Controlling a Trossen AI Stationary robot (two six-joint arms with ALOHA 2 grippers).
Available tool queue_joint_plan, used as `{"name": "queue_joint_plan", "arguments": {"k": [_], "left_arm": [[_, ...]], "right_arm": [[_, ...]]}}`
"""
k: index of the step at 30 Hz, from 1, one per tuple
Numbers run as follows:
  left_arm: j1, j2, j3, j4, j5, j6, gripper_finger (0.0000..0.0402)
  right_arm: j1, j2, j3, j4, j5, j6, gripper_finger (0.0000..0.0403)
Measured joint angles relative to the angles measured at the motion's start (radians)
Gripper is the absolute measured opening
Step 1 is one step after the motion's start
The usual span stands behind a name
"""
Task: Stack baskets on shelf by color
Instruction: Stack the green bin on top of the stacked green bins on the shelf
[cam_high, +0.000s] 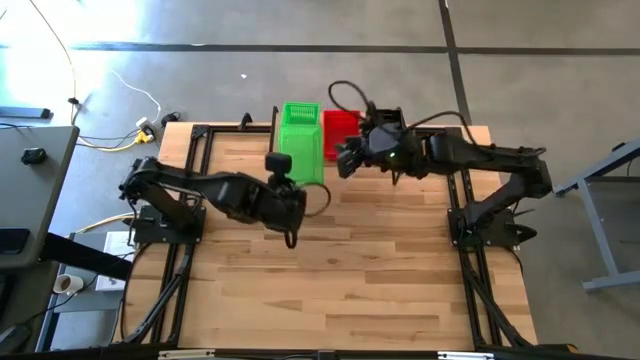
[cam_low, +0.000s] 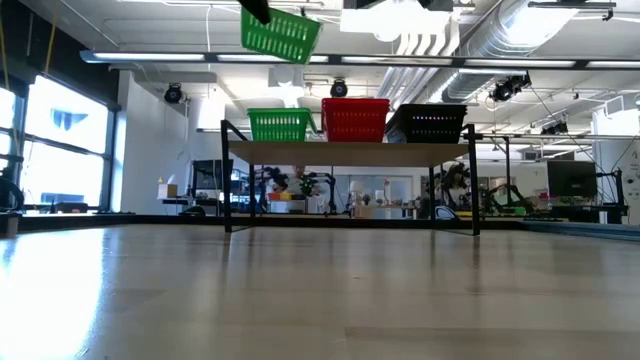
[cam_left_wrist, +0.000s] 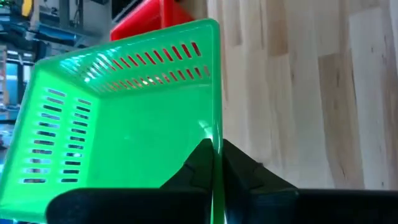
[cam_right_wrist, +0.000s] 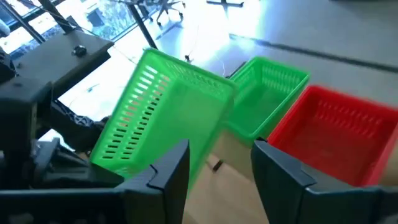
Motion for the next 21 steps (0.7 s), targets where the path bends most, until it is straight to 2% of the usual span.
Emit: {"name": "queue_joint_plan", "arguments": {"k": [5, 16, 19, 21], "left_arm": [[0.085, -0.086, 0.002, 0.064, 0.082, 0.087, 0.0002], [0.386, -0.214, -0.009, 0.233, 0.457, 0.361, 0.0001], [0.472, -0.230, -0.053, 0.300, 0.577, 0.421, 0.0001], [0.521, -0.241, -0.100, 0.350, 0.618, 0.460, 0.0001]], "right_arm": [[-0.018, -0.045, 0.000, 0.002, 0.000, -0.074, 0.0161], [-0.019, -0.074, 0.000, 0.002, 0.013, -0.124, 0.0161], [-0.019, -0.074, 0.000, 0.002, 0.013, -0.126, 0.0161], [-0.019, -0.074, 0.000, 0.001, 0.013, -0.127, 0.0161]]}}
